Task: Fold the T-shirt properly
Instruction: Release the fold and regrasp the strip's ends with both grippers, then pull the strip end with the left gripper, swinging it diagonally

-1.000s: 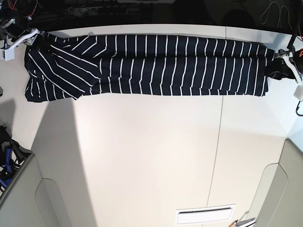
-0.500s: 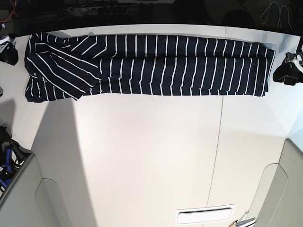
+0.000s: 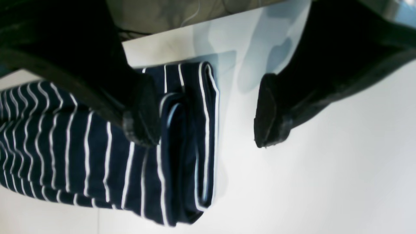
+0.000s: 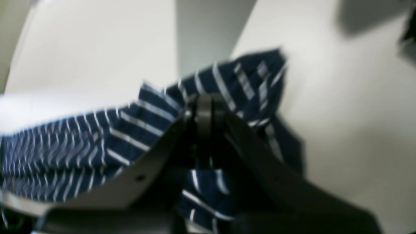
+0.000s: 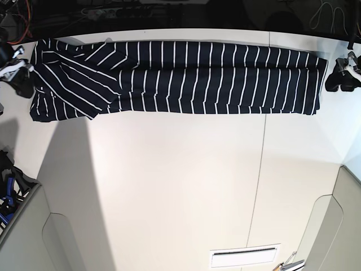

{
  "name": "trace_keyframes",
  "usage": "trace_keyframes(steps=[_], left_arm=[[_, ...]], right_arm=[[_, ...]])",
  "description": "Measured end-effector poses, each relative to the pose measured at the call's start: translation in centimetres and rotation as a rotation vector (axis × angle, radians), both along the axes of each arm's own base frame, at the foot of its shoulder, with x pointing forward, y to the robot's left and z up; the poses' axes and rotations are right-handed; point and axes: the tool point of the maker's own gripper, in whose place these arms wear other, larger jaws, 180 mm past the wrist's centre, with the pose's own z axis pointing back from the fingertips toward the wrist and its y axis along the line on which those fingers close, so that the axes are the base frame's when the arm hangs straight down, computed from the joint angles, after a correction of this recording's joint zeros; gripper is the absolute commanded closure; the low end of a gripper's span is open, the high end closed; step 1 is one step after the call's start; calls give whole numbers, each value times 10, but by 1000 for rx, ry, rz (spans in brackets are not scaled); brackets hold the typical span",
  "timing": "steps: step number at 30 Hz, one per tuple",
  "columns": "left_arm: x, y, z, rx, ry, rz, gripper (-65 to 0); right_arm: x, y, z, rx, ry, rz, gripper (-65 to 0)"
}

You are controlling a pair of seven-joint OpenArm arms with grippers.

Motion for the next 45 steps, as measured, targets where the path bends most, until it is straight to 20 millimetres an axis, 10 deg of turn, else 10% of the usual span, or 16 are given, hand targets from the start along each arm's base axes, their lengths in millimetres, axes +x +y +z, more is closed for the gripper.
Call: trace_keyframes(steps=[15, 45], left_arm=[[9, -22, -12, -37, -35, -26, -473], [2, -48, -49, -11, -12, -53, -472]], right_arm=[[-8, 4, -84, 93, 178, -47, 0], [-6, 13, -79, 208, 160, -38, 0]])
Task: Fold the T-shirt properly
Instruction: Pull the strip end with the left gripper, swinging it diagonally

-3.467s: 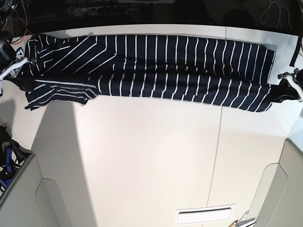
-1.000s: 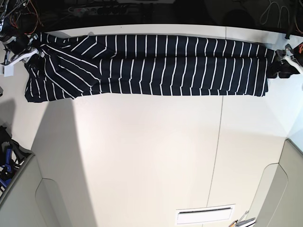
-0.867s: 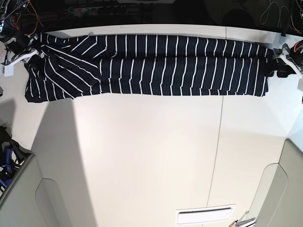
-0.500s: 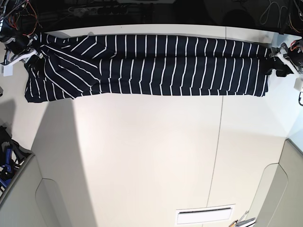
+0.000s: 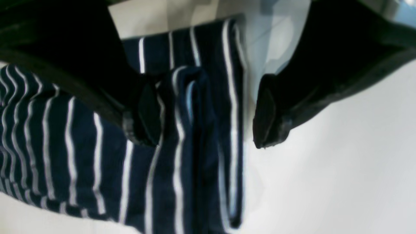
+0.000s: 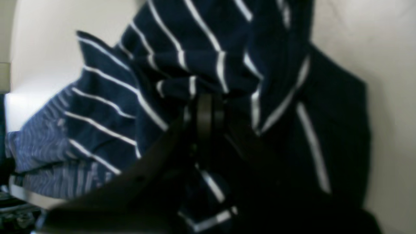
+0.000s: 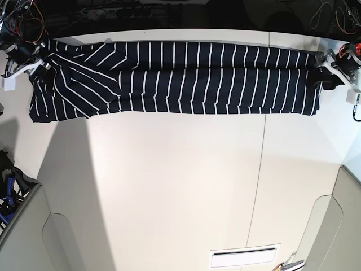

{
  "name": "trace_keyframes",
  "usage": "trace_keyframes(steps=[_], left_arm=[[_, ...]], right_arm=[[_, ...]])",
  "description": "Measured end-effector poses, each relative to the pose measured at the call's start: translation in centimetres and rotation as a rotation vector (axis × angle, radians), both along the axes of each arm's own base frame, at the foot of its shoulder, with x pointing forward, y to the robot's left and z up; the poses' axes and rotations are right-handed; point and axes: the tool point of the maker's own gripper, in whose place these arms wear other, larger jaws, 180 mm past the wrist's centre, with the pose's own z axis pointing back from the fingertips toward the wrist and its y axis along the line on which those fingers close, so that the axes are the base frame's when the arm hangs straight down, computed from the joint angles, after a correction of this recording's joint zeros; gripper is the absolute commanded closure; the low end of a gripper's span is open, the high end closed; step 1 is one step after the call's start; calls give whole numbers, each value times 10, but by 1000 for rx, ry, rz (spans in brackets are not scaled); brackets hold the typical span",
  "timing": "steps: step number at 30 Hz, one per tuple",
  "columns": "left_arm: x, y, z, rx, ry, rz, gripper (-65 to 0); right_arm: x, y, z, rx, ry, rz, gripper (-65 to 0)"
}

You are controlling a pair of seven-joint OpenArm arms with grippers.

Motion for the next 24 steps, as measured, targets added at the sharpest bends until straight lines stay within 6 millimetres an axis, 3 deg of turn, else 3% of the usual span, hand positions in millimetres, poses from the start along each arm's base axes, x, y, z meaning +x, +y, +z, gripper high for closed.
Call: trace_keyframes(steps=[4, 5, 7, 10, 11, 18, 24], left_arm=[[4, -15, -3, -30, -1, -30, -463], [3, -17, -4, -34, 1, -34, -435], [3, -19, -6, -33, 6, -41, -304], [0, -21, -8, -37, 18, -45, -43], [0, -21, -8, -37, 18, -45, 0], [8, -21, -4, -28, 5, -52, 0], [26, -23, 21, 17, -67, -86, 0]], right_arm=[[-1, 0, 0, 1, 4, 3, 0], [-1, 1, -1, 2, 9, 6, 0], [-1, 3, 0, 16, 4, 7, 0], [-1, 4, 1, 25, 2, 9, 0], [0, 4, 2, 28, -2, 9, 0], [6, 7, 18, -6, -36, 43, 0], [12, -8, 49, -89, -102, 37, 0]])
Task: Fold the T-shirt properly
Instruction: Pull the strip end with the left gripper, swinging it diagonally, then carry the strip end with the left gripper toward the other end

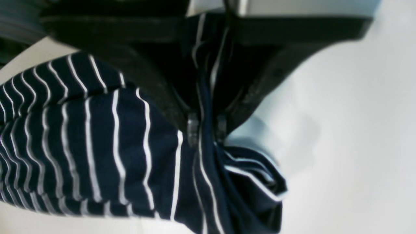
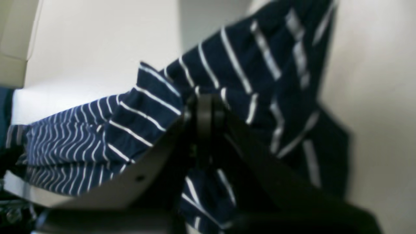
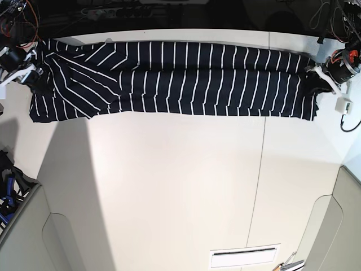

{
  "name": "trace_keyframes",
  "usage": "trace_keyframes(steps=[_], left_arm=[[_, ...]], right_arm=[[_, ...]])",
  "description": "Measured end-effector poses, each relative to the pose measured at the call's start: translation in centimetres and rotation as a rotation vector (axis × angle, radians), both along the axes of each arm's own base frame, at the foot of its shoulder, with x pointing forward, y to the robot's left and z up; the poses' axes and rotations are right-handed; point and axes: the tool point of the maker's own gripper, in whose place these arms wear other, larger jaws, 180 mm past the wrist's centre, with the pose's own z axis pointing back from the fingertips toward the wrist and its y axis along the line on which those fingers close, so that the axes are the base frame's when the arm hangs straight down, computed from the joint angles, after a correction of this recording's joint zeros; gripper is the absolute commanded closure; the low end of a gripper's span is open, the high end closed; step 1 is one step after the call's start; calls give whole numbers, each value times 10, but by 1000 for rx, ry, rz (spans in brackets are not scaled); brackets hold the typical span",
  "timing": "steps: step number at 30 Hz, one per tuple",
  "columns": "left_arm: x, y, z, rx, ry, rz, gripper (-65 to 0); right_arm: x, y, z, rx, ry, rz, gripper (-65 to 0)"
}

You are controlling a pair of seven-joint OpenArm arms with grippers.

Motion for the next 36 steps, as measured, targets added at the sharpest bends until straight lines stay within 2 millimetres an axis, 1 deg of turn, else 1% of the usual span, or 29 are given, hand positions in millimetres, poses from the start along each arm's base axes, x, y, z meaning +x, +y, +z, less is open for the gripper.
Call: trace_keyframes(steps=[3, 5, 7, 9, 13, 17, 21, 25, 26, 28, 29, 30, 31, 32, 34, 36], left_arm=[[7, -3, 12, 19, -36, -20, 0], [11, -1, 14, 59, -40, -31, 0], [18, 4, 15, 100, -43, -35, 0], [30, 8, 21, 136, -65, -34, 0], [57, 21, 39, 201, -114, 2, 0], [80, 37, 64, 271, -184, 10, 0], [95, 50, 85, 332, -222, 8, 0], [104, 57, 102, 354, -254, 11, 0], [105, 56, 103, 348, -259, 10, 0], [104, 45, 103, 297, -254, 1, 0], [102, 36, 101, 273, -238, -13, 0], [100, 23, 99, 253, -222, -47, 0], [98, 6, 99, 231, -215, -90, 0], [97, -15, 100, 208, -217, -140, 0], [94, -56, 103, 179, -229, -240, 0], [90, -91, 105, 155, -249, -326, 0]], right_arm=[[1, -12, 16, -29, -43, -29, 0], [1, -20, 26, -52, -67, -48, 0], [0, -28, 34, -67, -89, -74, -49], [-3, -37, 41, -71, -108, -103, -74], [-8, -50, 46, -86, -120, -145, -74], [-9, -52, 46, -87, -118, -149, -75], [-9, -52, 46, -87, -118, -149, -75], [-9, -52, 47, -87, -119, -150, -76], [-9, -52, 46, -87, -118, -150, -91], [-10, -51, 45, -86, -112, -147, -153], [-10, -51, 46, -85, -113, -147, -190], [-10, -51, 45, -84, -113, -147, -220], [-10, -51, 45, -85, -113, -147, -239], [-10, -51, 45, -85, -113, -146, -245], [-10, -51, 45, -85, -112, -146, -244], [-10, -51, 45, -84, -113, -147, -244]])
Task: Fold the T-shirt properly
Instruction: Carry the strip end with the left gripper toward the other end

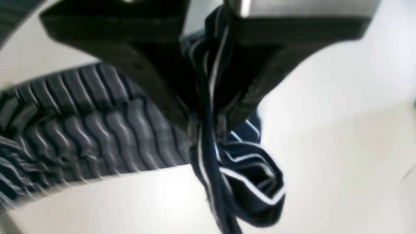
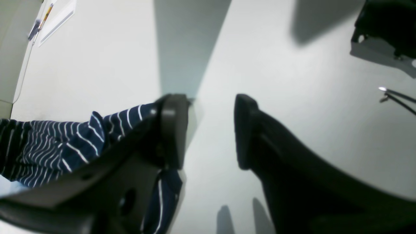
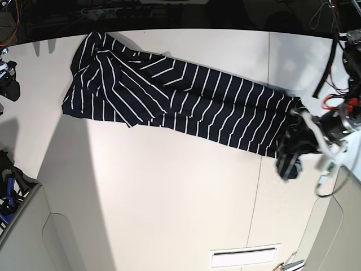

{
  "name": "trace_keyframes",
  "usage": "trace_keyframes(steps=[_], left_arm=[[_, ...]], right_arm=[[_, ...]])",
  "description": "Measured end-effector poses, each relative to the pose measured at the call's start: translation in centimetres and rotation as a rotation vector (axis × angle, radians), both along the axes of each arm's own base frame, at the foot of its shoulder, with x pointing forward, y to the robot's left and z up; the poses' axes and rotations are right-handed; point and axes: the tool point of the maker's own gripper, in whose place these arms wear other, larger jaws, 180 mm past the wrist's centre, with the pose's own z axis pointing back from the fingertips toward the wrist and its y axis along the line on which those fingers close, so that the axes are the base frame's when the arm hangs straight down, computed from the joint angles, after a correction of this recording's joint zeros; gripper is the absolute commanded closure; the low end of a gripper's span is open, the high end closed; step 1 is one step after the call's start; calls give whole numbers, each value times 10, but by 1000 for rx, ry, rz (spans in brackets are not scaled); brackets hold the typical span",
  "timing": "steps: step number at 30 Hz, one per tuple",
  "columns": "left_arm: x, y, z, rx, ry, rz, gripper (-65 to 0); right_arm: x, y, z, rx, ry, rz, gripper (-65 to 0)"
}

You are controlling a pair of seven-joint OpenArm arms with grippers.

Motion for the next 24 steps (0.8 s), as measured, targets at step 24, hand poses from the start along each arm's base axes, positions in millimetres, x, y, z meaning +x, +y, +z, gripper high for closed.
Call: trace_keyframes(steps=[24], left_arm=[[-51, -189, -71, -239, 199, -297, 0]], right_arm=[[-8, 55, -28, 94, 93, 167, -354]])
